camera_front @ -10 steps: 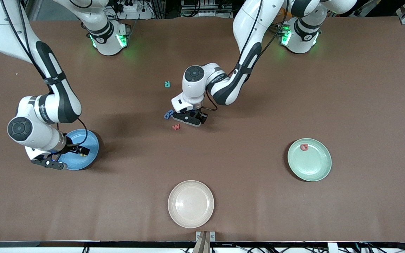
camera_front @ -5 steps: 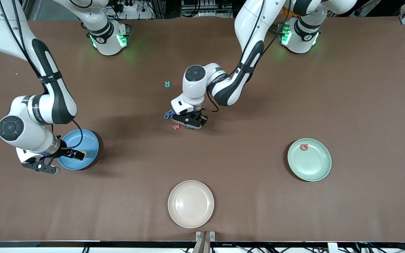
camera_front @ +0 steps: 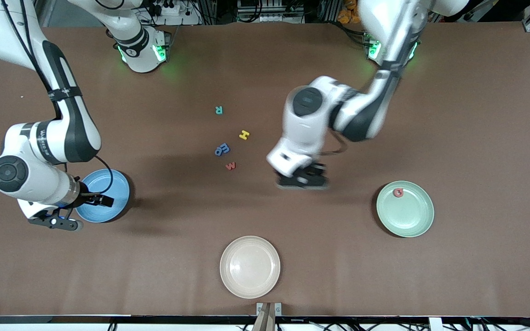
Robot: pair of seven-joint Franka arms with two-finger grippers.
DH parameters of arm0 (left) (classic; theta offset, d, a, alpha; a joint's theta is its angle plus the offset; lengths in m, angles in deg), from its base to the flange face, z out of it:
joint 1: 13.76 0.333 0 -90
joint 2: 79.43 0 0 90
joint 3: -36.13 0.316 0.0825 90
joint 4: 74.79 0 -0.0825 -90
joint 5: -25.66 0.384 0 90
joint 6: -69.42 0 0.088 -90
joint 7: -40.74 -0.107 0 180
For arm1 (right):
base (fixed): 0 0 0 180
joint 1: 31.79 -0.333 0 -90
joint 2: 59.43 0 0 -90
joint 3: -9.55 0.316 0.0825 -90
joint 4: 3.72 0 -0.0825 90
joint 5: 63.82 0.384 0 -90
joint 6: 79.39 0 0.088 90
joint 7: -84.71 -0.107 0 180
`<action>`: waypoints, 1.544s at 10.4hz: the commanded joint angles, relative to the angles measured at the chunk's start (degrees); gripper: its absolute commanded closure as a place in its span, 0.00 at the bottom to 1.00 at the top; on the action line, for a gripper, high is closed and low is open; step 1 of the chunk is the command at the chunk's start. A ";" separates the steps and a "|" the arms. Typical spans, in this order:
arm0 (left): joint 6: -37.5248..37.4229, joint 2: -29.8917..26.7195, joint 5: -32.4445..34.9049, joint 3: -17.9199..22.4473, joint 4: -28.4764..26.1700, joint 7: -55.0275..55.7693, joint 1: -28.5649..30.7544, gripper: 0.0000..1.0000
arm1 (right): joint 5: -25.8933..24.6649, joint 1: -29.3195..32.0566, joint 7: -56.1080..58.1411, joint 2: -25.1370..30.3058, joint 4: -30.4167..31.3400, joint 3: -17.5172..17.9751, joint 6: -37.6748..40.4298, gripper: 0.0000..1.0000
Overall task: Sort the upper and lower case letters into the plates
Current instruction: 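Carry the blue W to the green plate and open the left gripper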
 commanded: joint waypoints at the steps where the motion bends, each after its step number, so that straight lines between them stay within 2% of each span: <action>1: -1.40 -3.40 -0.89 -1.24 -5.68 -12.99 12.32 1.00 | 4.37 -4.21 -4.48 -0.92 0.09 0.09 0.39 0.00; 3: -0.79 -2.01 -0.98 -1.25 -7.62 -22.06 20.59 1.00 | 4.84 -10.44 -14.75 -2.85 -0.43 0.09 -1.79 0.00; 5: 0.17 0.97 -1.06 -1.25 -7.89 -25.52 24.66 1.00 | 4.84 -15.64 -26.95 -3.82 -0.35 0.01 -4.70 0.00; 6: 1.22 2.73 -1.33 -1.07 -7.98 -25.27 24.67 0.89 | 4.23 -18.71 -34.15 -4.52 -0.35 0.00 -4.79 0.00; 7: 2.45 4.14 -1.76 -0.98 -7.98 -25.09 25.11 0.61 | 4.14 -21.09 -39.88 -4.88 -0.17 0.00 -4.88 0.00; 8: 3.42 4.85 -1.86 -0.98 -7.89 -25.09 25.46 0.52 | 4.31 -23.46 -44.29 -4.88 0.17 0.00 -5.23 0.00; 9: 3.61 4.94 -1.77 -0.89 -7.54 -25.18 25.64 0.20 | 4.40 -25.83 -50.16 -4.88 0.27 0.00 -5.76 0.00; 10: 3.61 4.59 -1.86 -0.89 -7.45 -25.44 25.82 0.00 | 4.40 -27.86 -57.01 -4.88 1.05 0.00 -7.50 0.00; 14: 0.20 -0.93 -1.77 -1.07 -7.37 -22.20 22.23 0.00 | 4.23 -31.91 -78.56 -4.62 7.36 0.00 -14.61 0.00; 16: -2.18 -4.10 -1.86 -1.24 -7.28 -20.27 19.15 0.00 | 4.22 -33.24 -81.41 -4.18 10.80 -0.08 -18.05 0.00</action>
